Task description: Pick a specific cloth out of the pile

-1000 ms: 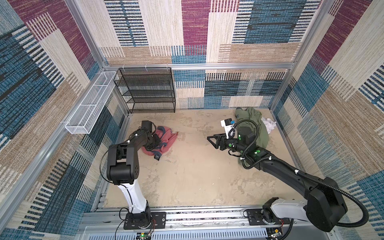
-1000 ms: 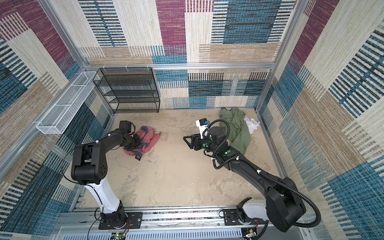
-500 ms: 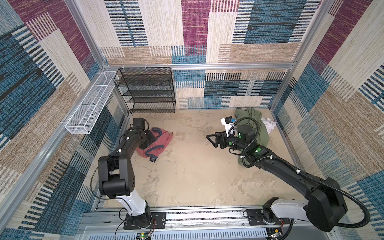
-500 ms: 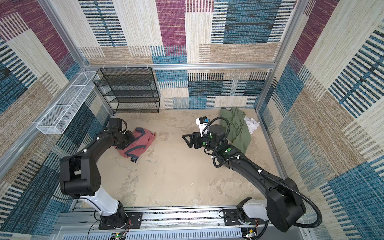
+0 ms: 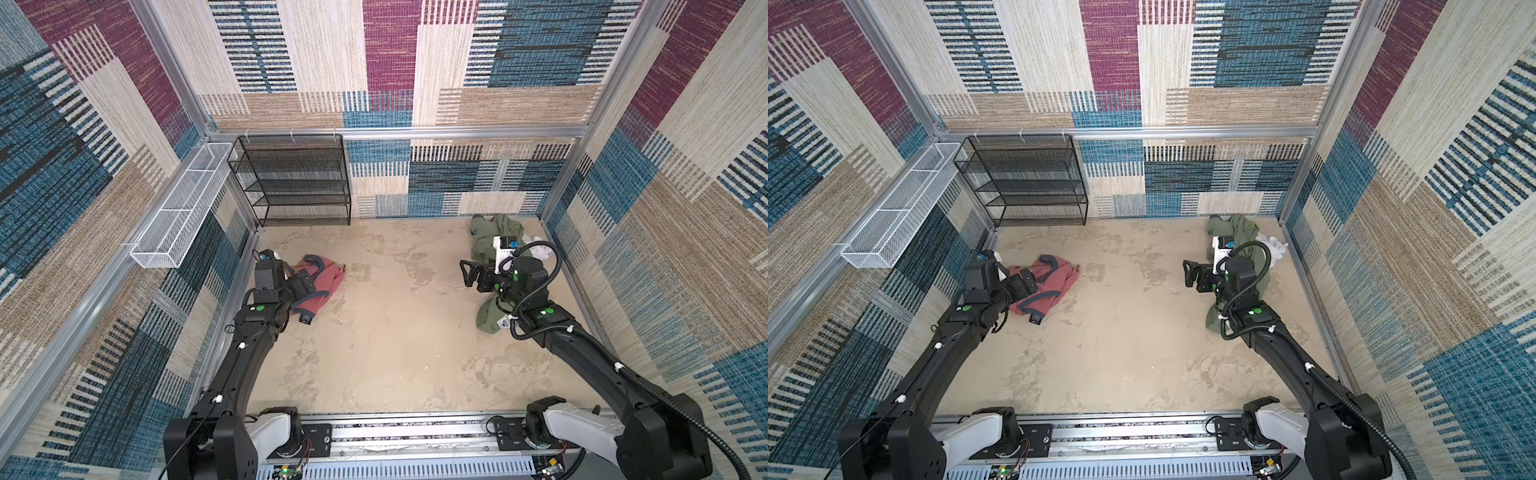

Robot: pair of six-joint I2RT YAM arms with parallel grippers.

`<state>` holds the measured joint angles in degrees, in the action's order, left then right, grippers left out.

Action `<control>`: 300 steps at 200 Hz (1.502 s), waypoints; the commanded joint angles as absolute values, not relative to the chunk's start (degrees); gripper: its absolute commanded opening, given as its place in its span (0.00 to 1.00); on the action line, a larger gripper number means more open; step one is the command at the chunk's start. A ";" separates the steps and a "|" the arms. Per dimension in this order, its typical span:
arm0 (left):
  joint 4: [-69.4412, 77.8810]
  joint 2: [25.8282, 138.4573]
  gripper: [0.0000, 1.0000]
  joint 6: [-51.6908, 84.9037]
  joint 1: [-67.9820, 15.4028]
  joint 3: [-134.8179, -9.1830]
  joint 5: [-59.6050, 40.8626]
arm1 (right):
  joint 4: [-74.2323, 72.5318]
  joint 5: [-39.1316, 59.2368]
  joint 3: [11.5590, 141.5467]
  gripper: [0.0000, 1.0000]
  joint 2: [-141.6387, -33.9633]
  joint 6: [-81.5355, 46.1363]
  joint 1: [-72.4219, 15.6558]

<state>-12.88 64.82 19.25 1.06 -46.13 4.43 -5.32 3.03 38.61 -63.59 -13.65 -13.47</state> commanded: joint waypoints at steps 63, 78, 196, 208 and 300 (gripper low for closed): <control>17.56 68.70 0.98 4.13 1.23 -31.48 7.01 | -50.31 -16.49 12.13 1.00 -65.39 -0.86 -6.11; 22.23 70.53 0.98 3.52 1.27 -29.59 6.34 | -55.35 -16.25 10.94 1.00 -68.27 -0.44 -5.98; 51.37 87.53 0.96 1.24 3.05 -21.56 -0.91 | -77.29 -9.66 9.16 1.00 -85.53 1.96 -3.42; 51.02 87.80 0.96 1.32 3.16 -21.88 -1.13 | -81.08 -9.48 9.03 1.00 -88.97 1.83 -2.98; 46.78 88.18 0.99 1.06 3.16 -24.43 -1.43 | -74.93 -6.03 11.30 1.00 -87.98 0.24 -0.86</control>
<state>46.50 88.18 2.17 3.14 -24.14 -0.47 -73.73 -6.52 11.22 -88.07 1.19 -0.78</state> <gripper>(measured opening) 0.986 0.999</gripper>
